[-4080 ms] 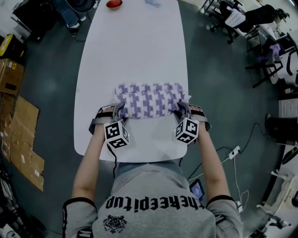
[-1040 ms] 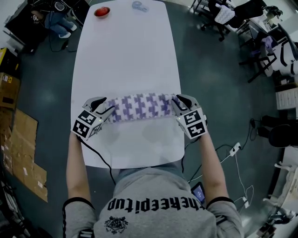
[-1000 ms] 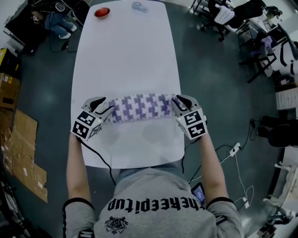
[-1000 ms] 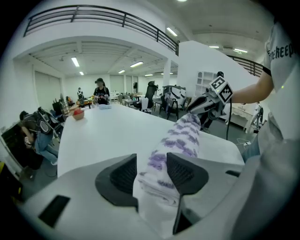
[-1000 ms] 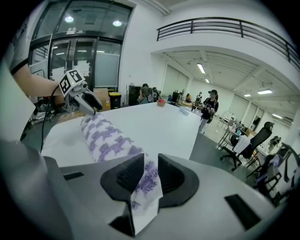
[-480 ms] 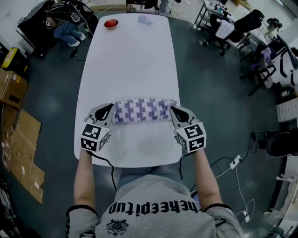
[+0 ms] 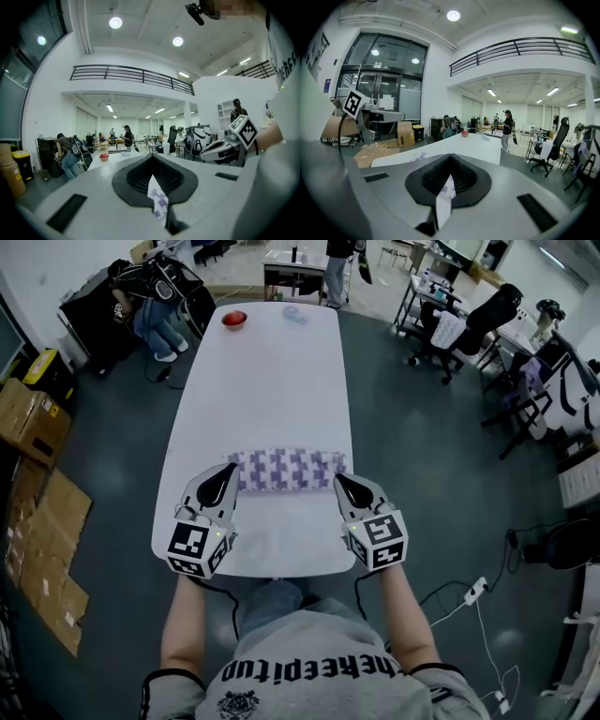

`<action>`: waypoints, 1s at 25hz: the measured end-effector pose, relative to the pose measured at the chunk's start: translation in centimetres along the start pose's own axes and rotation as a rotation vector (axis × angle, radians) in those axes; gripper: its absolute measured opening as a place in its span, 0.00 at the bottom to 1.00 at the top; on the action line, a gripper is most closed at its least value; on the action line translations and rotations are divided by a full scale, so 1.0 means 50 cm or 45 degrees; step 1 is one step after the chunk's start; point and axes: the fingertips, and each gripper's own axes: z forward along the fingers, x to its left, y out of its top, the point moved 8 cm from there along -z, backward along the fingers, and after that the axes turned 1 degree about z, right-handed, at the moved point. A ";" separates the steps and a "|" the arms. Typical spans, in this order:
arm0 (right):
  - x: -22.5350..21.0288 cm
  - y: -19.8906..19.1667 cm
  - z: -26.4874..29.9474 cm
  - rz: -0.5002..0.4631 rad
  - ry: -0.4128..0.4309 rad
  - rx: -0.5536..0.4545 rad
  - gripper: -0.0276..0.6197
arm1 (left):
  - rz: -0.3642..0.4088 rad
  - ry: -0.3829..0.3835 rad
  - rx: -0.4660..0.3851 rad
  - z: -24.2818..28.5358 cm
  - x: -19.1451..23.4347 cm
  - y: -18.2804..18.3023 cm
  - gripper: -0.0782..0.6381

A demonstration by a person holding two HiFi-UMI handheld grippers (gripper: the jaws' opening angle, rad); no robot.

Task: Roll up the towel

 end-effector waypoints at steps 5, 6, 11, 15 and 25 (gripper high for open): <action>0.020 0.025 -0.082 -0.005 0.010 -0.093 0.05 | -0.033 0.049 -0.111 -0.066 -0.067 0.054 0.12; 0.025 0.032 -0.096 -0.018 0.008 -0.112 0.05 | -0.040 0.058 -0.132 -0.078 -0.077 0.062 0.12; 0.059 0.058 -0.163 -0.056 -0.021 -0.205 0.05 | -0.065 0.118 -0.217 -0.146 -0.116 0.087 0.12; 0.077 0.078 -0.222 -0.075 -0.040 -0.280 0.05 | -0.063 0.159 -0.277 -0.192 -0.150 0.110 0.12; 0.102 0.103 -0.347 -0.063 -0.097 -0.432 0.05 | -0.025 0.218 -0.399 -0.282 -0.225 0.147 0.12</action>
